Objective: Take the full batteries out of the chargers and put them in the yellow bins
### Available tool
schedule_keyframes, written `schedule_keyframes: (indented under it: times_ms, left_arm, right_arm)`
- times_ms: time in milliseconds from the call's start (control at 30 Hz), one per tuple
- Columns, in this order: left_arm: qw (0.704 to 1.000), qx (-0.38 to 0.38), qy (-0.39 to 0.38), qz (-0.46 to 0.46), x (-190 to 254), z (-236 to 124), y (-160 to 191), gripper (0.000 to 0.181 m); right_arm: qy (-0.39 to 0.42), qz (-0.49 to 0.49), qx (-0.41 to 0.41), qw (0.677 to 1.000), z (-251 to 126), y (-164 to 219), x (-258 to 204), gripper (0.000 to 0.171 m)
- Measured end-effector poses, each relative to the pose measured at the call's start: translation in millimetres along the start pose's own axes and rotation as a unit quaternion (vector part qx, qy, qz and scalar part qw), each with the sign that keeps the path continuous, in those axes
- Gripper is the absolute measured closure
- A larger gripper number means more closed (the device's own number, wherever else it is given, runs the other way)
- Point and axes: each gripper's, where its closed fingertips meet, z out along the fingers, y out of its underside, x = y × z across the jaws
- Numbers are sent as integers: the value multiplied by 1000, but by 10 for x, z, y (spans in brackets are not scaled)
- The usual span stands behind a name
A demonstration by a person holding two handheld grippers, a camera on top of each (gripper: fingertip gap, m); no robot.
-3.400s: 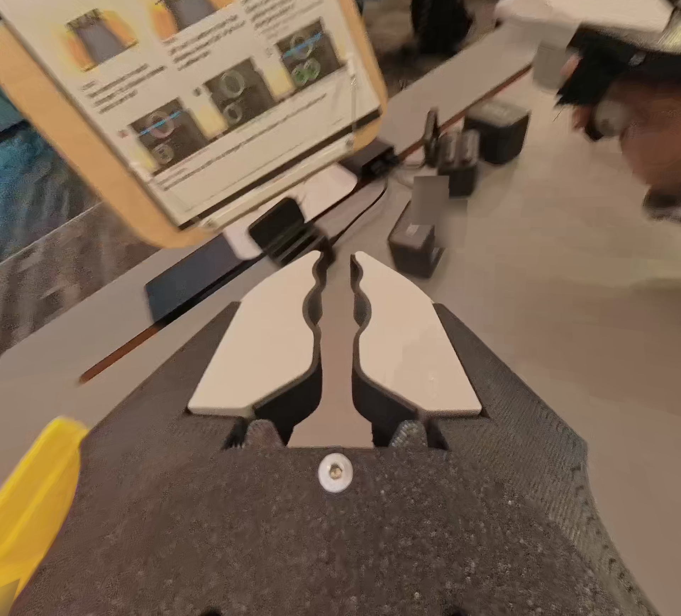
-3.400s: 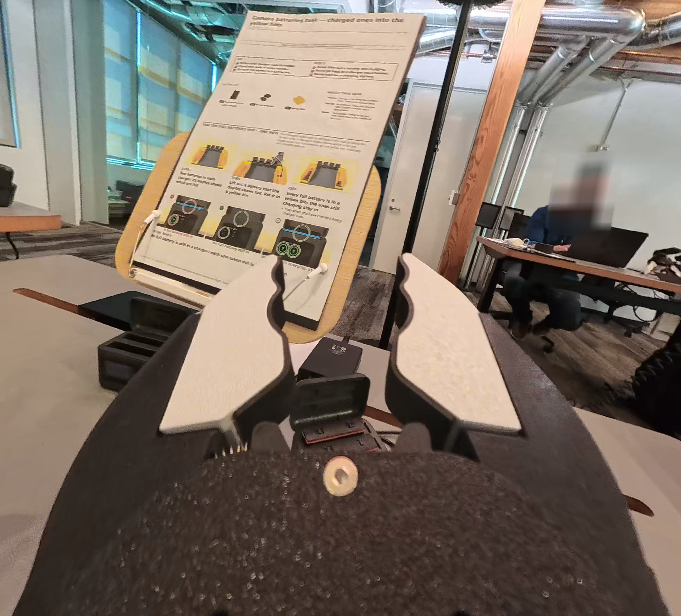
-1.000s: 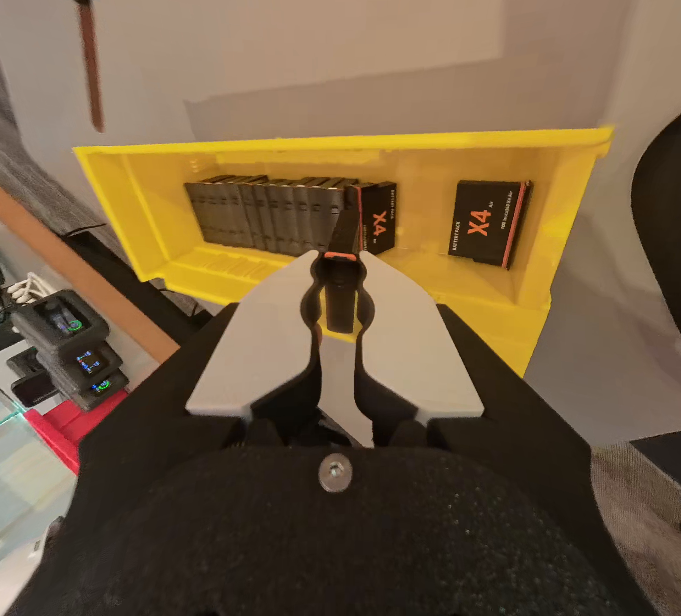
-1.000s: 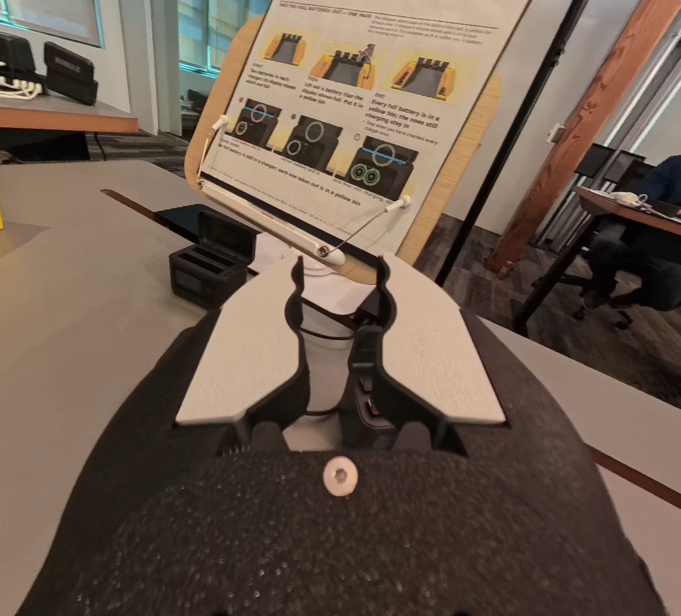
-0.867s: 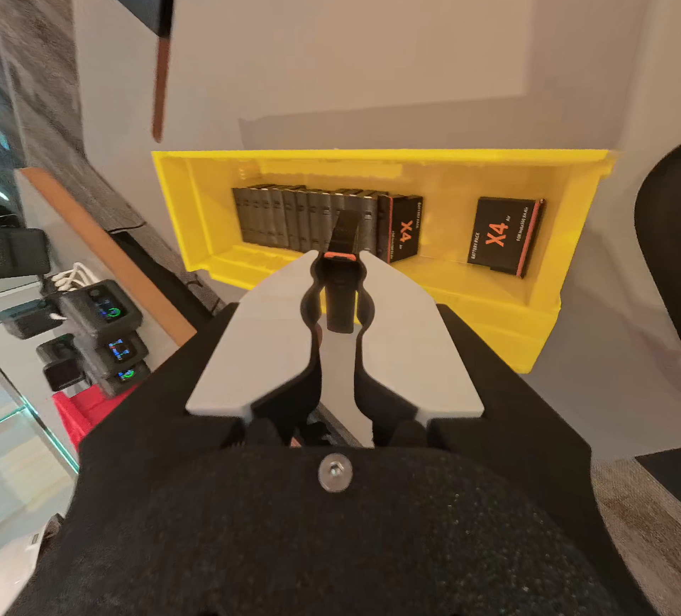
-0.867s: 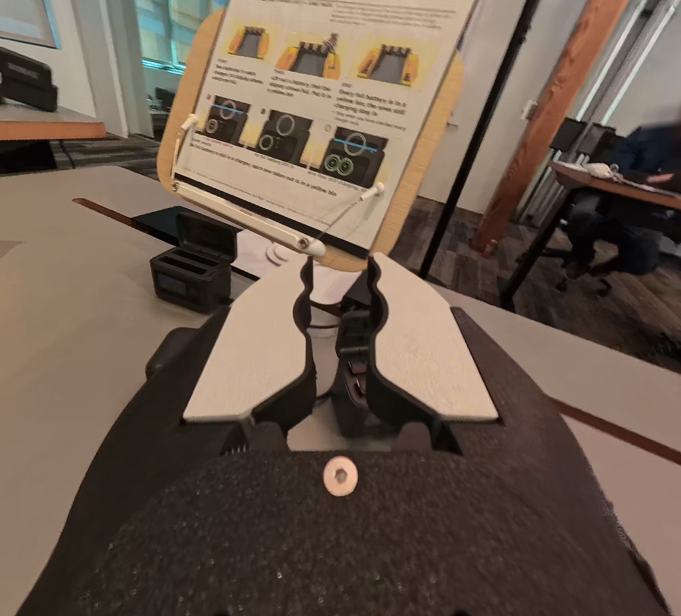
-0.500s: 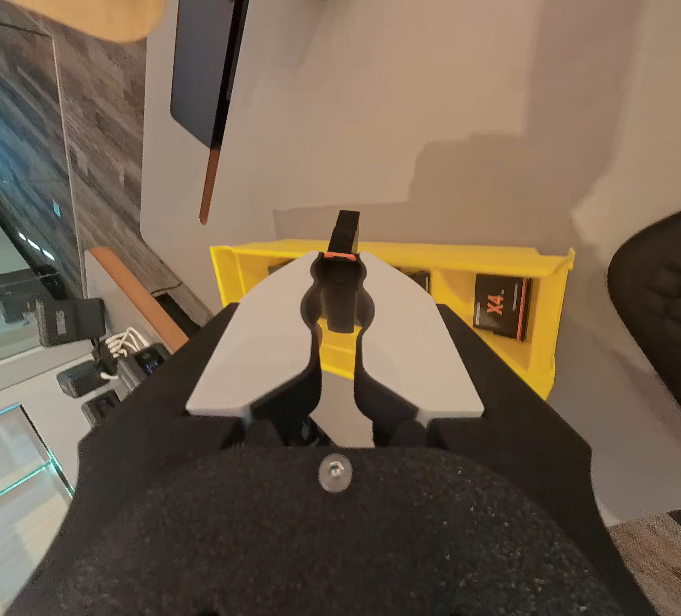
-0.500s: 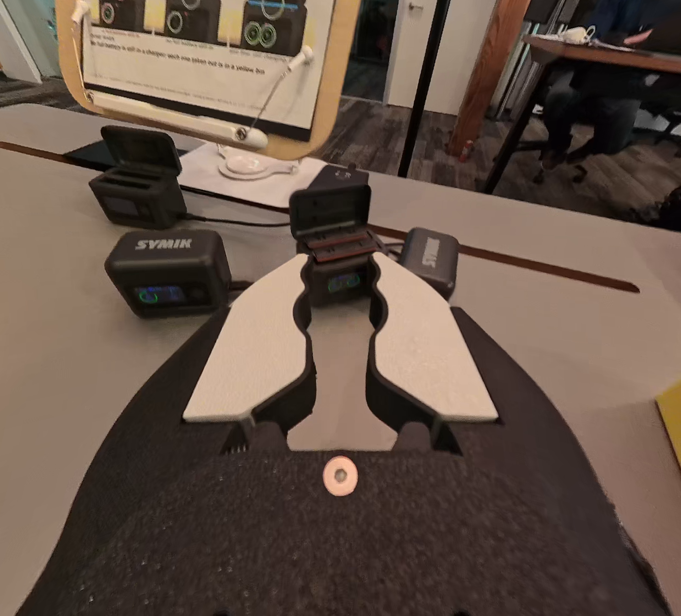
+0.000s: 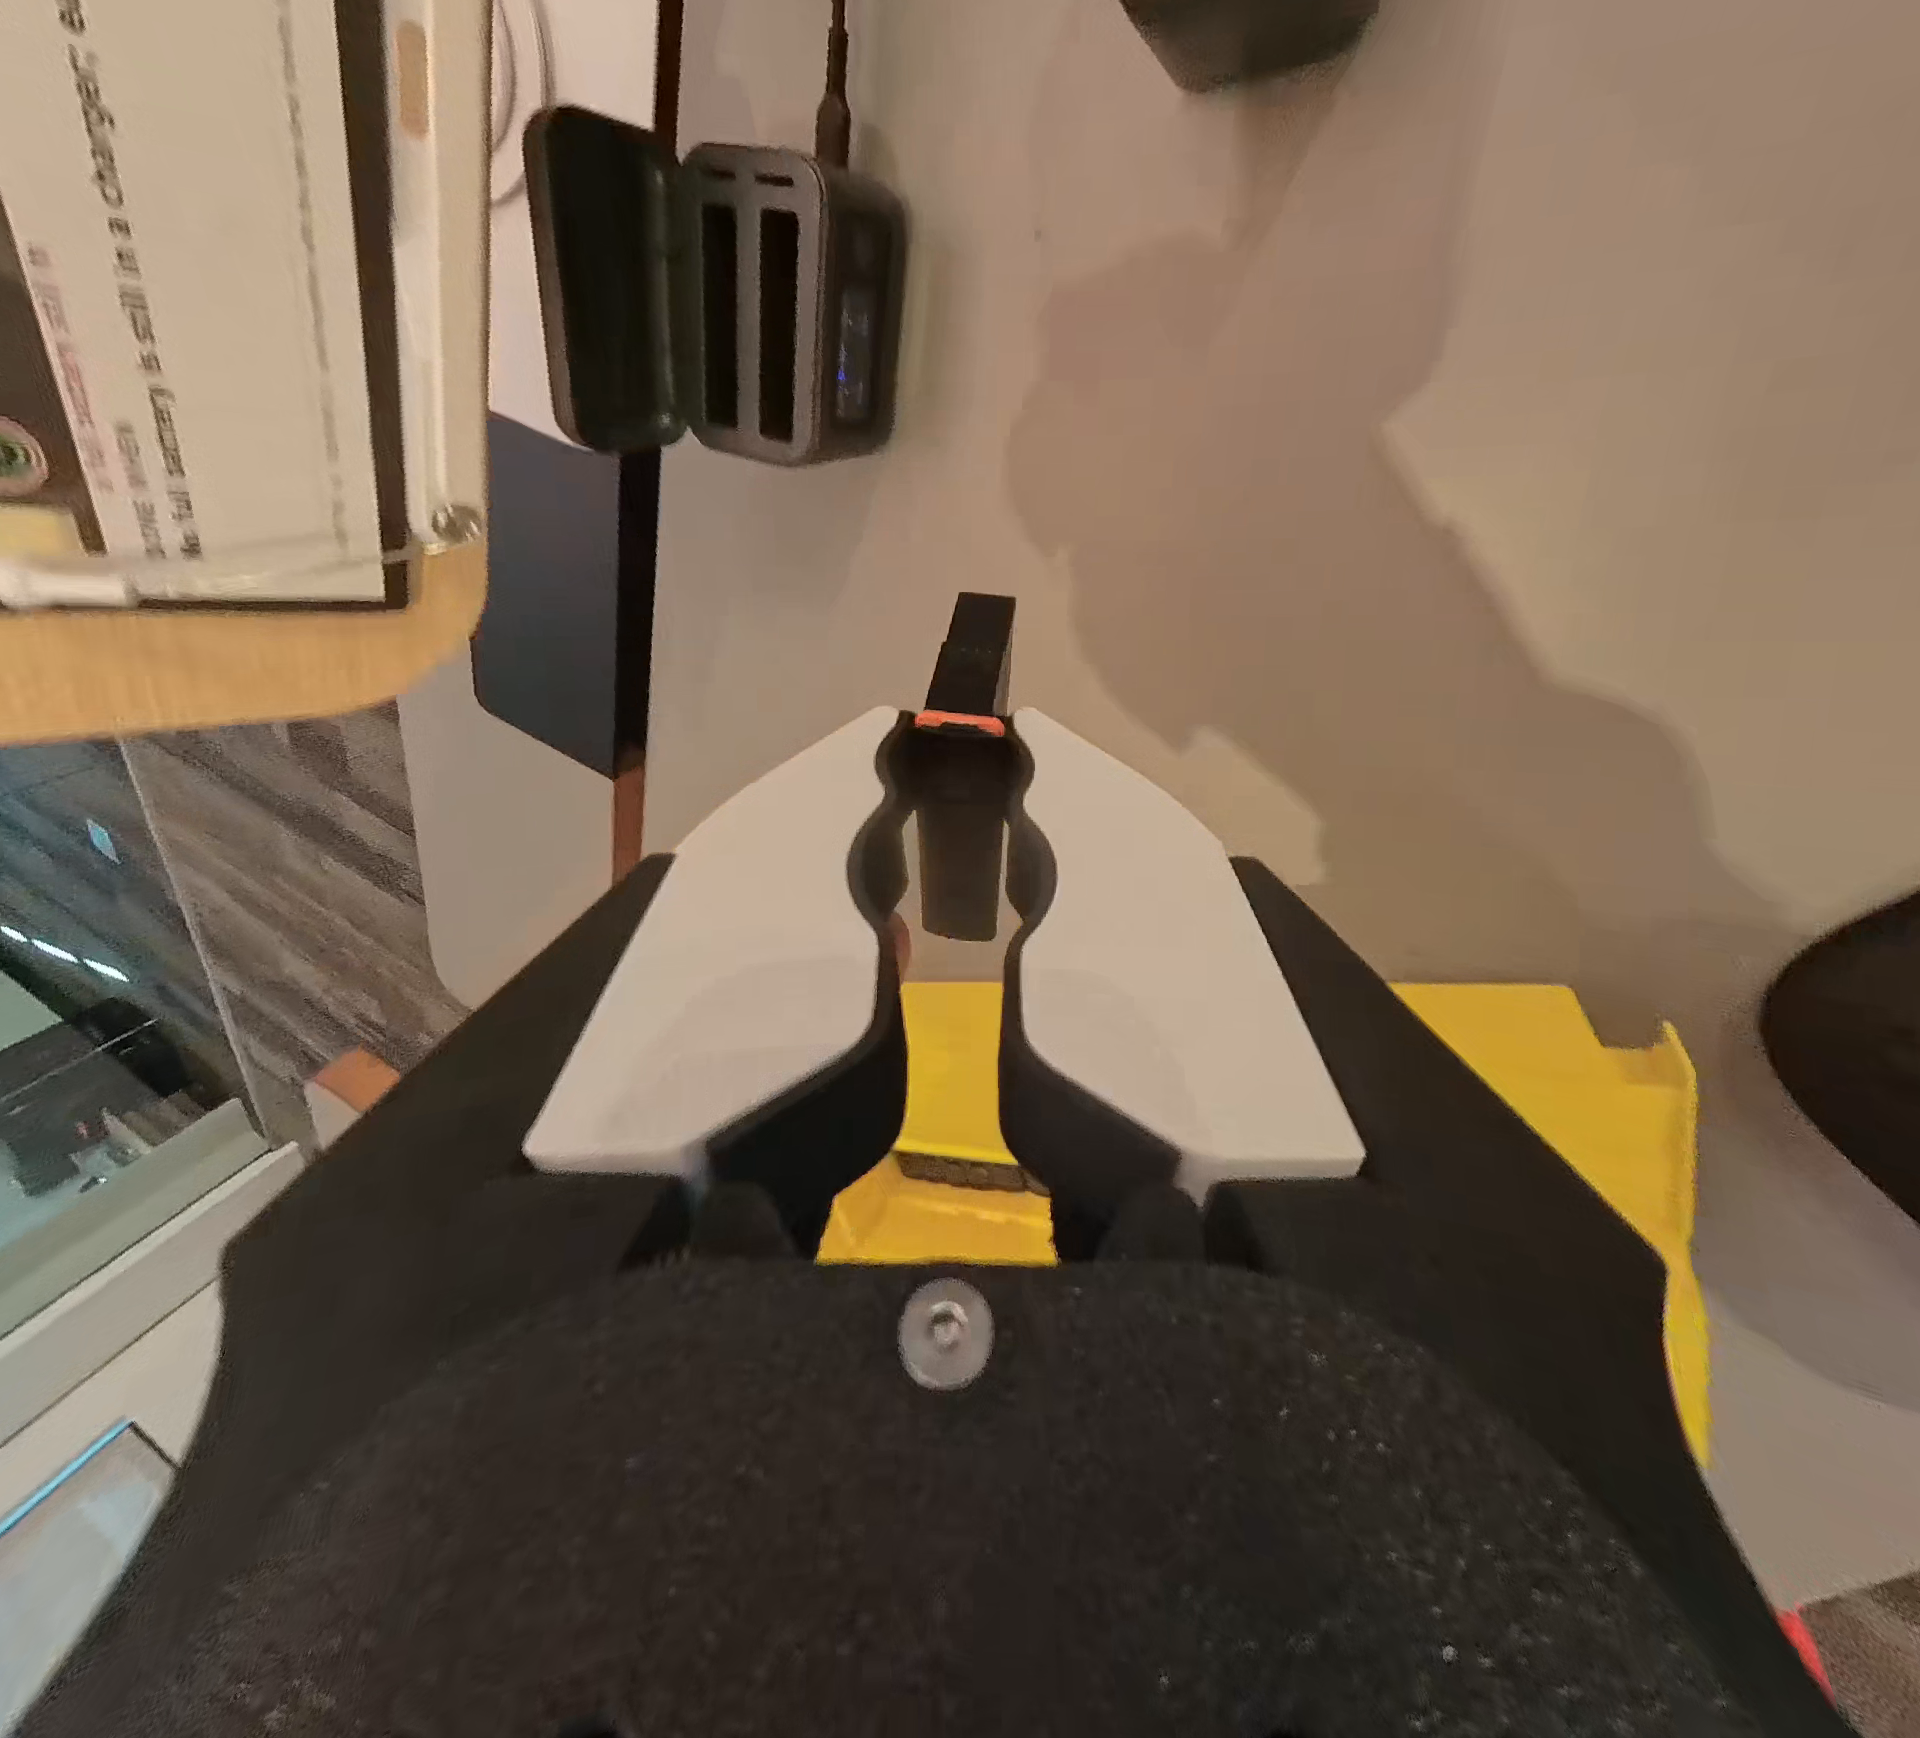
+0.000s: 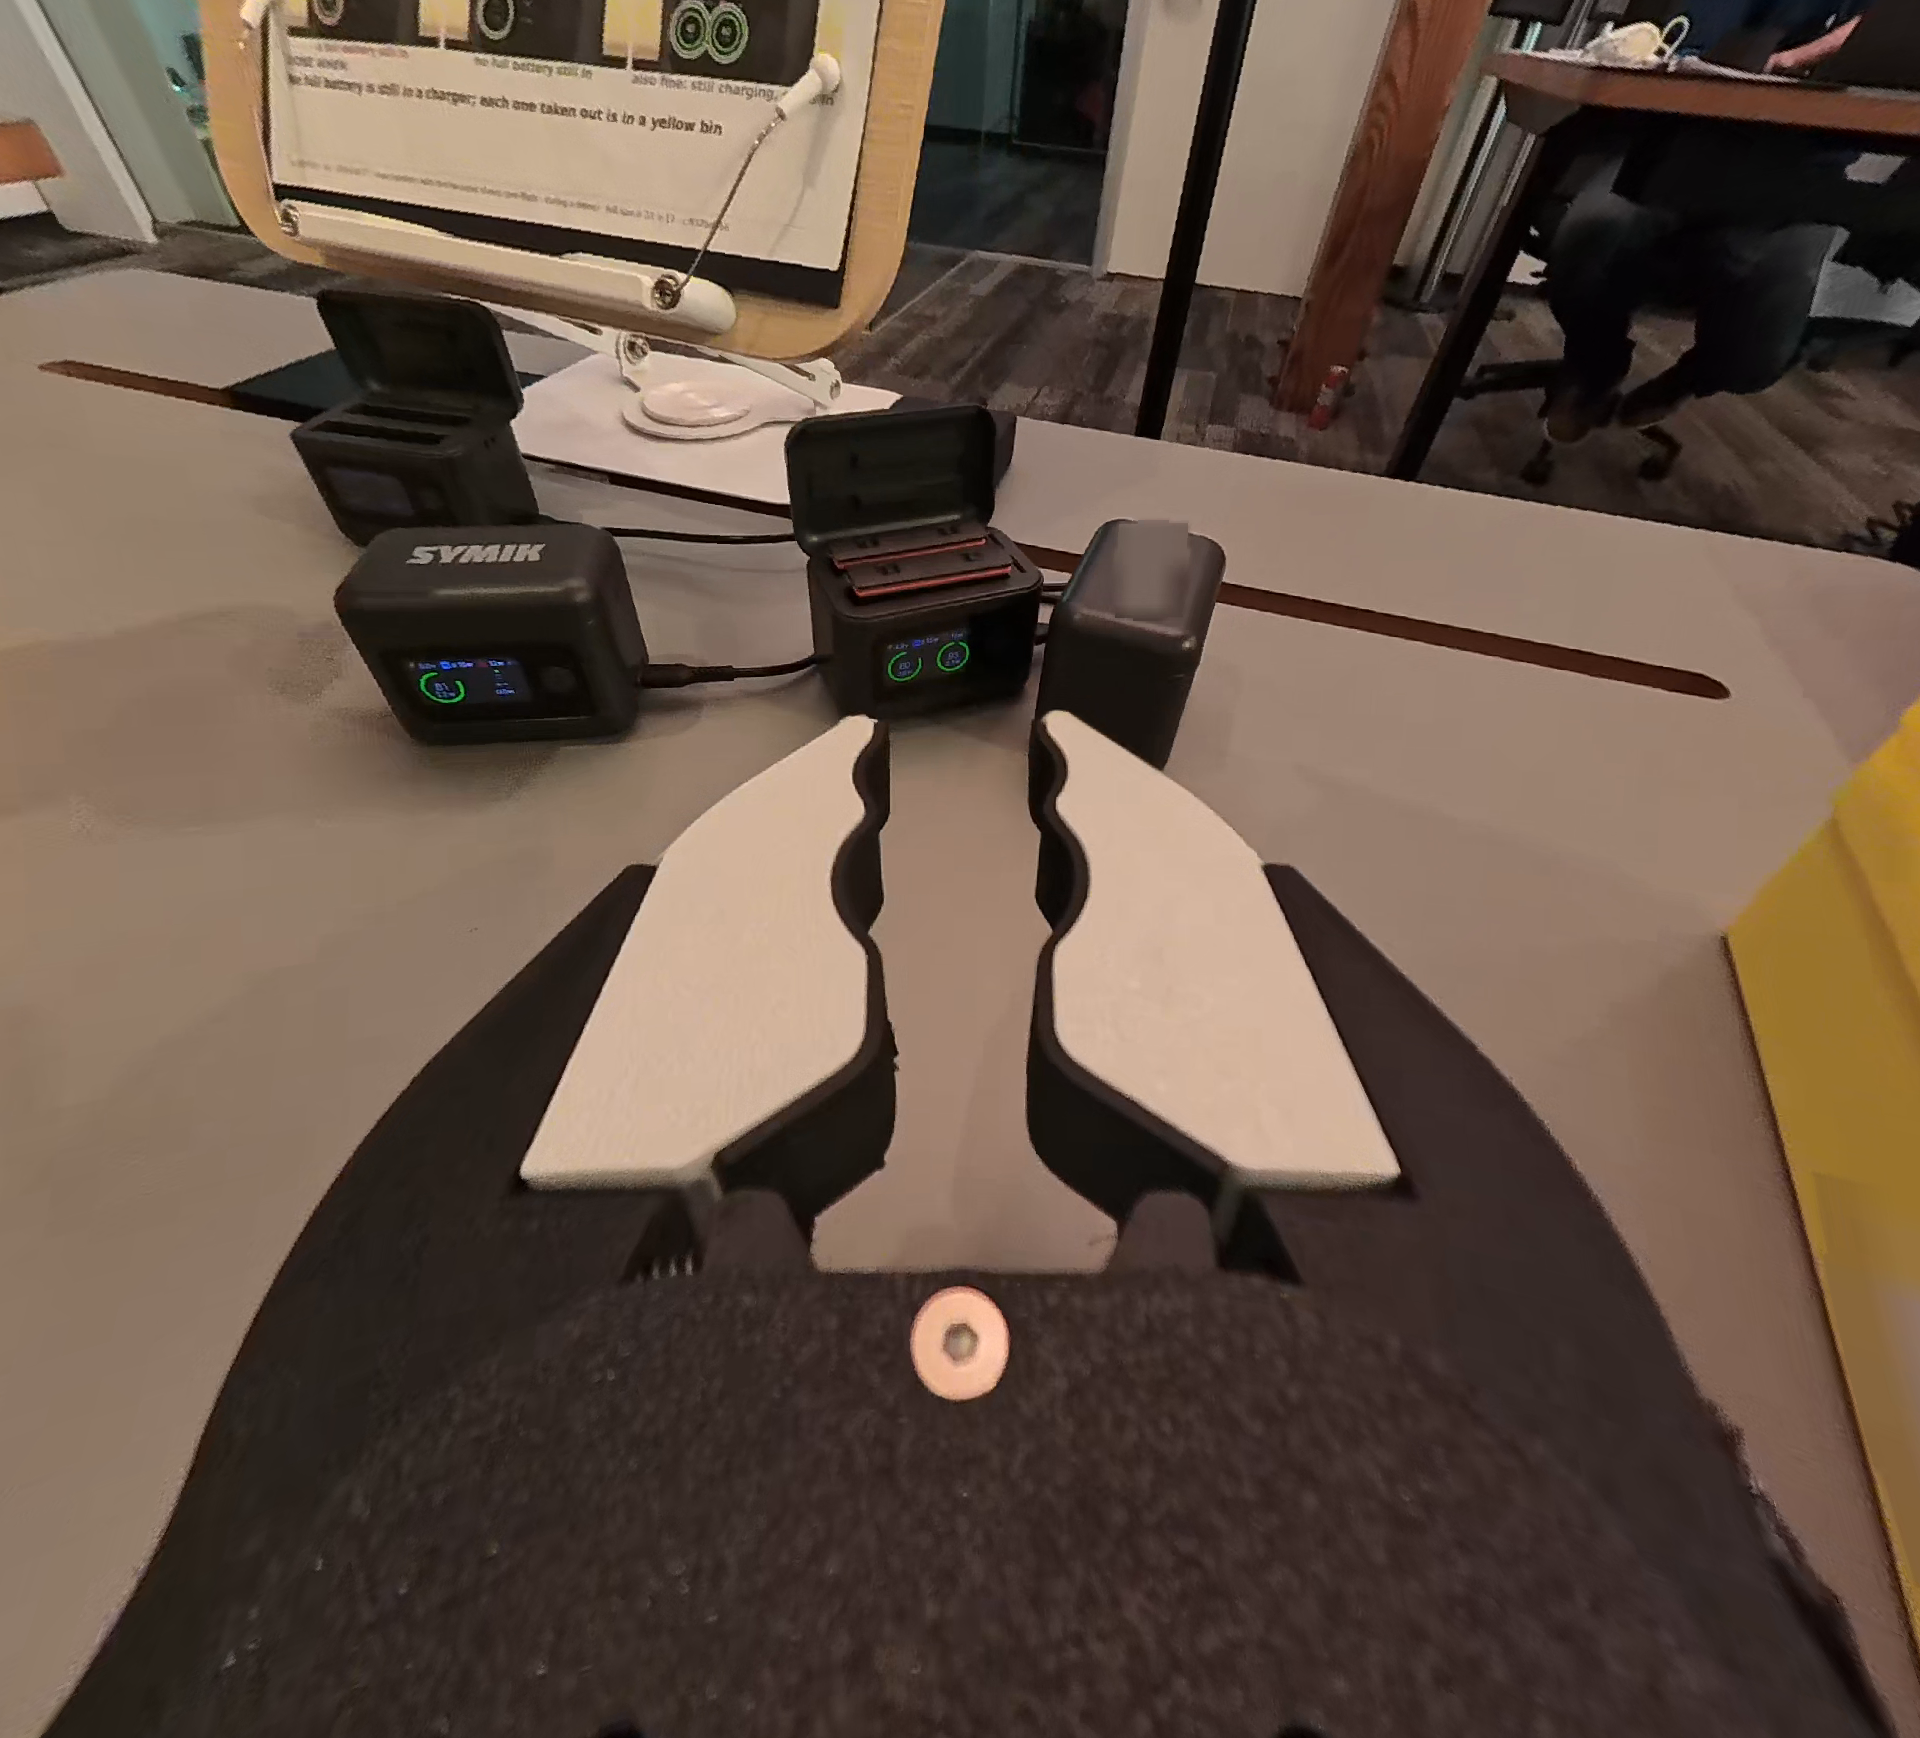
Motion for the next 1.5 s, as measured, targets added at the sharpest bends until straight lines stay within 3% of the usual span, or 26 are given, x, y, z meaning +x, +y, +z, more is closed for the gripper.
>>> schedule_keyframes:
  times_ms: [367, 933, 1267, 1400, 1500]
  left_arm:
    - [998, -27, 58, 27, -385, 596, -531, 167]
    - [990, -80, 98, 61, -571, 1062, -623, 167]
    - [992, -21, 88, 92, -434, 868, -756, 167]
    - [984, 58, 77, 148, -180, 585, -1039, 167]
    - [963, 142, 69, 220, 169, 325, -1299, 167]
  right_arm:
    - [-3, -9, -5, 1000, 29, 46, -15, 146]
    - [-10, -4, -3, 1000, 43, 35, -9, 145]
    - [-59, -20, 8, 998, 85, -1, -259, 141]
    - [-141, -31, 24, 989, 118, -48, -651, 134]
    - [-262, 32, 30, 964, 73, -99, -1080, 133]
